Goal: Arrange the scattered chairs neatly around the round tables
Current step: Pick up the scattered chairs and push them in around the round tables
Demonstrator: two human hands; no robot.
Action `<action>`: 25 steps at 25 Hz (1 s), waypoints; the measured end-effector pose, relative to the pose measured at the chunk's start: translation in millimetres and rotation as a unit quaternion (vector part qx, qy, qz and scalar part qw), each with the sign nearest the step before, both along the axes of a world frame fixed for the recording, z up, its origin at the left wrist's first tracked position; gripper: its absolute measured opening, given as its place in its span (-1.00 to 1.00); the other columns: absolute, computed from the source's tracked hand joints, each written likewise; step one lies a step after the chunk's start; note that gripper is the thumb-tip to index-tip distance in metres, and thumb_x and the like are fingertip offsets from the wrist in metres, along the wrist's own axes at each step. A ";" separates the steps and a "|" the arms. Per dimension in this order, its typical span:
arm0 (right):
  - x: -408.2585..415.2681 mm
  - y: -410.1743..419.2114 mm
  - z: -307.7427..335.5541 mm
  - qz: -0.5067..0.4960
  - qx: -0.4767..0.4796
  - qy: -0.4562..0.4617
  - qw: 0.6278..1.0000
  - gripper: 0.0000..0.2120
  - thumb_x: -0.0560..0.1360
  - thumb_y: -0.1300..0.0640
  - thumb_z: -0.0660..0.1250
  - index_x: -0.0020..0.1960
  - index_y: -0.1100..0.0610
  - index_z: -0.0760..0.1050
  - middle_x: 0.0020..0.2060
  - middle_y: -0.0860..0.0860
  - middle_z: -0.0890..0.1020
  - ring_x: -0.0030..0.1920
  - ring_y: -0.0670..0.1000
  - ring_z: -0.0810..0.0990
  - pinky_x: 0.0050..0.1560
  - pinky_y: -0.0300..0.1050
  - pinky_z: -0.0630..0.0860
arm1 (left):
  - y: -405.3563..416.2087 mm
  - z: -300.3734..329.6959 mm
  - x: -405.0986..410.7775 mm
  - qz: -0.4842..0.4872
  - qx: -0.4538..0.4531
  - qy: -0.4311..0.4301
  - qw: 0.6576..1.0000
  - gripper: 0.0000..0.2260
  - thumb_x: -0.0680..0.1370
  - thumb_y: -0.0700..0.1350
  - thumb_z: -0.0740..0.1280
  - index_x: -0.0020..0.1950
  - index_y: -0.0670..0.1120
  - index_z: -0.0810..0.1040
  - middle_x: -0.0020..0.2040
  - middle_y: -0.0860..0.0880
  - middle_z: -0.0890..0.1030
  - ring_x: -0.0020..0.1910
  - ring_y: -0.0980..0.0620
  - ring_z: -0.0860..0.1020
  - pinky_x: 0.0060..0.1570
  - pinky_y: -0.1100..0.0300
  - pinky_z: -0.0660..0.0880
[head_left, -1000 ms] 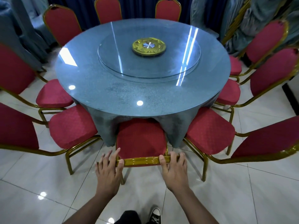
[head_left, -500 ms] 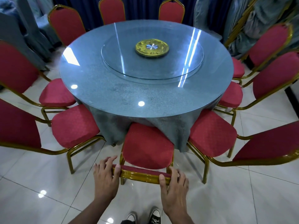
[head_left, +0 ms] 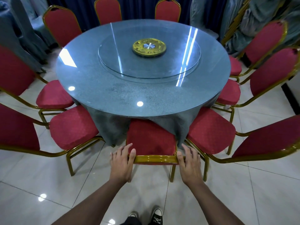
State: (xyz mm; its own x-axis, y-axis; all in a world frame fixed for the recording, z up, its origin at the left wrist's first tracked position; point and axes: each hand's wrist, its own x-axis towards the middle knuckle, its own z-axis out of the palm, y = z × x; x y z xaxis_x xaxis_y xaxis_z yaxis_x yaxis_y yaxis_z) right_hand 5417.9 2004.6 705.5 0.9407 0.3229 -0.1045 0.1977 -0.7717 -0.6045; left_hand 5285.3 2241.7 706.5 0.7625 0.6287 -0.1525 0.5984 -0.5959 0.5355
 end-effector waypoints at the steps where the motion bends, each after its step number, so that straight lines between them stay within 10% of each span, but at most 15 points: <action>1: 0.2 -0.5 0.9 0.007 -0.002 0.005 1.000 -0.38 0.60 -0.38 -0.12 0.51 -0.08 0.26 0.46 0.08 0.31 0.47 0.11 0.24 0.45 0.24 0.25 | 0.4 2.1 -0.4 -0.001 -0.005 0.011 1.000 -0.32 0.56 0.39 -0.31 0.47 0.17 0.32 0.42 0.01 0.42 0.48 -0.04 0.28 0.52 -0.21 0.08; 8: -11.6 1.4 17.3 0.019 -0.065 0.011 0.998 -0.35 0.58 -0.33 -0.21 0.43 -0.01 0.34 0.34 0.04 0.46 0.41 0.12 0.35 0.42 0.15 0.32 | -12.2 21.6 -13.2 -0.092 0.048 0.063 0.993 -0.58 0.67 0.15 -0.17 0.35 0.10 0.37 0.31 0.03 0.47 0.38 -0.08 0.36 0.48 -0.18 0.16; 12: -36.9 4.2 30.6 0.059 -0.071 -0.044 0.995 -0.71 0.68 -0.01 0.08 0.30 0.04 0.44 0.22 0.00 0.51 0.33 0.08 0.42 0.36 0.09 0.39 | -26.5 36.8 -12.0 -0.143 0.051 0.057 0.987 -0.64 0.68 0.17 -0.10 0.32 0.13 0.38 0.28 0.08 0.49 0.38 -0.03 0.37 0.53 -0.13 0.09; 19: -48.0 -14.1 51.1 -0.023 -0.006 -0.006 1.000 -0.68 0.66 -0.02 0.18 0.41 -0.13 0.37 0.32 -0.16 0.47 0.32 -0.13 0.41 0.27 -0.20 0.37 | -78.3 55.3 23.3 -0.250 0.059 -0.035 0.966 -0.78 0.66 0.13 0.09 0.30 0.21 0.34 0.21 0.16 0.48 0.25 0.06 0.43 0.43 -0.03 0.25; 25: -14.5 -86.7 70.8 -0.075 0.047 -0.015 0.996 -0.67 0.64 0.04 0.24 0.39 -0.11 0.38 0.24 -0.15 0.50 0.19 -0.11 0.50 0.22 -0.09 0.53 | -111.3 60.1 62.9 -0.253 0.163 0.099 0.948 -0.51 0.57 0.35 0.15 0.44 0.18 0.30 0.25 0.05 0.53 0.27 -0.07 0.49 0.32 -0.11 0.32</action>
State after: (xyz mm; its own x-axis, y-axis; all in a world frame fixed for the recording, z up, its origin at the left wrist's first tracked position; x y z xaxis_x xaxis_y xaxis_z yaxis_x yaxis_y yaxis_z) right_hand 5403.5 1917.9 776.2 0.9815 0.1847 -0.0507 0.1034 -0.7337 -0.6716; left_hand 5348.1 2130.5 766.6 0.9559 0.2278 -0.1855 0.2610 -0.9484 0.1802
